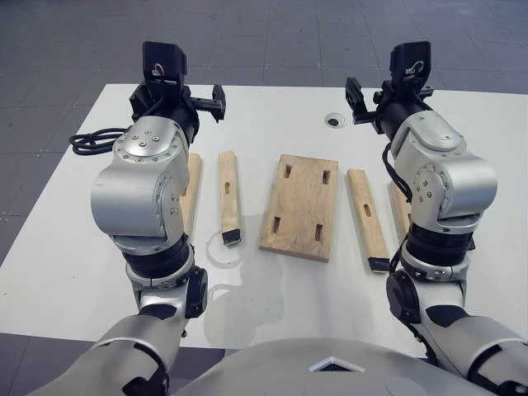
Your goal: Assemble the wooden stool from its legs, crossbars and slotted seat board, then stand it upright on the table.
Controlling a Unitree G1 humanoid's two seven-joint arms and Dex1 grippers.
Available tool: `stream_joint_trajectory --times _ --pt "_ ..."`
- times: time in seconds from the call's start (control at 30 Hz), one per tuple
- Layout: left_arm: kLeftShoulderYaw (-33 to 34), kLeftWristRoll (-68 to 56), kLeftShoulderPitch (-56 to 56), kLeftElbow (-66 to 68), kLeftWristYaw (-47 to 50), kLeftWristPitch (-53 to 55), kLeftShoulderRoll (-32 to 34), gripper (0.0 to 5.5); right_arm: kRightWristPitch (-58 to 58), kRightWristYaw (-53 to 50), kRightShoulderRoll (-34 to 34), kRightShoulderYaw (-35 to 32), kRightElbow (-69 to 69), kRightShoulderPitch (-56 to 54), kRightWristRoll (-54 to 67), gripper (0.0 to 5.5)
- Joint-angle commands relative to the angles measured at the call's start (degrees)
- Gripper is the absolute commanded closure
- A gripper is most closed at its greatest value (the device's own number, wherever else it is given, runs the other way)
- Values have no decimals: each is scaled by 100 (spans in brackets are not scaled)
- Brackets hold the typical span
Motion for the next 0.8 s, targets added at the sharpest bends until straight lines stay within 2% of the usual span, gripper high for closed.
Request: stream_joint_trajectory --times 0.03,0.6,0.73,0.8 --pt "-29 1 37 16 -38 0 39 51 47 16 -46 45 -65 29 25 119" --pt "33 29 50 65 7 -93 -83 51 -22 3 -246 298 62 -24 -144 119" --pt "-460 333 223 101 66 -567 475 51 -234 92 -246 323 76 -8 -100 119" --pt "-445 439 296 107 122 -916 520 51 -329 134 -240 310 58 -5 -67 119"
